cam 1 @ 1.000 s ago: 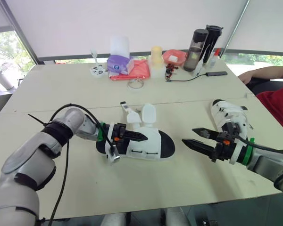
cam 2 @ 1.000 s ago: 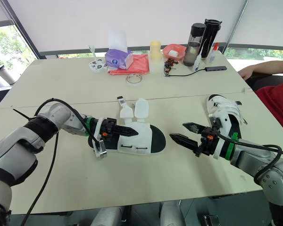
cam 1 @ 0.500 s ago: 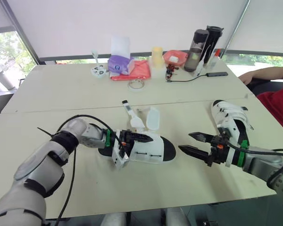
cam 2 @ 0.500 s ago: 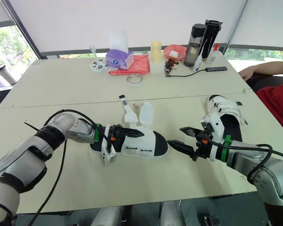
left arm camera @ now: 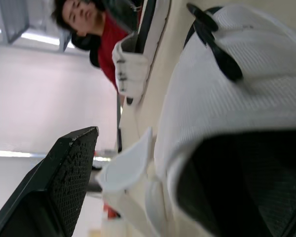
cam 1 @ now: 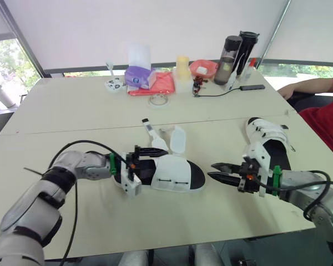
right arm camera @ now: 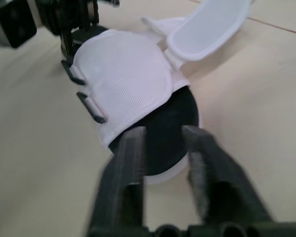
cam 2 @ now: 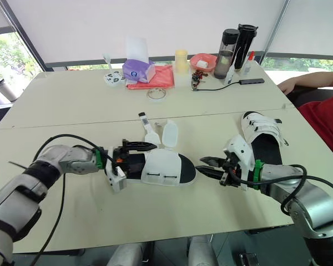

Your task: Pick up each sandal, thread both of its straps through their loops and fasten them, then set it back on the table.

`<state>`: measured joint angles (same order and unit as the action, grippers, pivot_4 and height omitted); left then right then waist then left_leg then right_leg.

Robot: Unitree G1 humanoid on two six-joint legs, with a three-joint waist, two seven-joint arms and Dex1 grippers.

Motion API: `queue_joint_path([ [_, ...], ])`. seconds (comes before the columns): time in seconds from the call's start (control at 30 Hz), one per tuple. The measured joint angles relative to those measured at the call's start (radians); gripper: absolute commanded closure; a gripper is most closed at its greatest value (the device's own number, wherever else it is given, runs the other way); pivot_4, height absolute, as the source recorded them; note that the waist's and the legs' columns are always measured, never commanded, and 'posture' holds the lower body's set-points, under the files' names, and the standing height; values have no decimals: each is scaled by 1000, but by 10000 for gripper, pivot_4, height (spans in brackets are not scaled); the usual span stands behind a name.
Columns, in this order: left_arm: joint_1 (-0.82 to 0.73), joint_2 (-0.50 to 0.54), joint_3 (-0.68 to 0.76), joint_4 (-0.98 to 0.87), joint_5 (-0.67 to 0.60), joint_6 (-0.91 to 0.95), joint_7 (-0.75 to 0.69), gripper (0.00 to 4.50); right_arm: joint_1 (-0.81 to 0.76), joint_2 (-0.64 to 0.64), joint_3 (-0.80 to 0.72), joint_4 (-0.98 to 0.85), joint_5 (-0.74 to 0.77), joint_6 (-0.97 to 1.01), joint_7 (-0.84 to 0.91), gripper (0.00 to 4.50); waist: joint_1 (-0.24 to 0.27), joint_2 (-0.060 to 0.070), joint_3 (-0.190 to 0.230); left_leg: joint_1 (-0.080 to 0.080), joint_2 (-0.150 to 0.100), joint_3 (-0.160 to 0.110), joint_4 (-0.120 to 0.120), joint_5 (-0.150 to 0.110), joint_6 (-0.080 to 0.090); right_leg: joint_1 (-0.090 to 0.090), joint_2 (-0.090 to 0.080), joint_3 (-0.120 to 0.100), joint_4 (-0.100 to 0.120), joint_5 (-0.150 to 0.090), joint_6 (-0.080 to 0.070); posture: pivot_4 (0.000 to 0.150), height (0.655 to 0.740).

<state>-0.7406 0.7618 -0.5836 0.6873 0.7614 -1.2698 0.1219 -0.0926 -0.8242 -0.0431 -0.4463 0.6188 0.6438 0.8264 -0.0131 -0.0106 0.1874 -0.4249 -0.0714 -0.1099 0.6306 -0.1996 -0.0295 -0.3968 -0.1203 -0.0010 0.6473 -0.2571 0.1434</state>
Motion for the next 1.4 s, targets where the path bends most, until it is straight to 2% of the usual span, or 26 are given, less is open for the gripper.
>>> queue_joint_path([
  [0.13,93,34,69,-33,-91,46,-52,0,-23,21,58,30,-57,-47,28,44882,2,0,0,0,0,-2,0,0,0,0,0,0,0,0,0,1500,7400],
  [0.3,275,40,124,-151,-552,284,-340,0,-38,26,127,104,-151,-113,57,44882,0,1,0,0,2,-4,0,0,0,-1,-1,1,0,0,-1,1500,7400],
  [0.4,394,51,169,-343,-836,560,-538,0,-40,42,139,135,-181,-139,69,44882,-1,1,0,0,3,-4,-1,0,0,-1,-1,2,0,0,-1,1500,7400],
  [0.5,493,68,224,-552,-1105,906,-661,0,-42,65,140,167,-186,-157,81,44882,-2,2,0,0,4,-4,-1,0,0,-1,-1,2,0,-1,-2,1500,7400],
  [0.67,510,38,352,-745,-1353,1309,-720,0,-75,116,152,186,-190,-168,89,44882,2,2,0,0,3,-5,-1,0,0,0,0,1,0,-3,-5,1500,7400],
  [0.77,499,3,408,-779,-1449,1470,-726,0,-86,131,161,197,-207,-173,96,44882,1,2,0,0,3,-5,-1,0,0,-1,0,1,0,-3,-5,1500,7400],
  [0.93,457,-63,464,-778,-1500,1638,-732,0,-114,153,198,238,-245,-195,109,44882,1,2,0,0,1,-4,-1,0,0,-1,0,1,-1,-3,-5,1500,7400],
  [1.4,472,-181,482,-694,-1294,1633,-816,0,-185,248,264,376,-316,-333,207,44882,-1,2,0,1,1,-4,-3,0,-1,-1,0,2,-2,-3,-6,1500,7400],
])
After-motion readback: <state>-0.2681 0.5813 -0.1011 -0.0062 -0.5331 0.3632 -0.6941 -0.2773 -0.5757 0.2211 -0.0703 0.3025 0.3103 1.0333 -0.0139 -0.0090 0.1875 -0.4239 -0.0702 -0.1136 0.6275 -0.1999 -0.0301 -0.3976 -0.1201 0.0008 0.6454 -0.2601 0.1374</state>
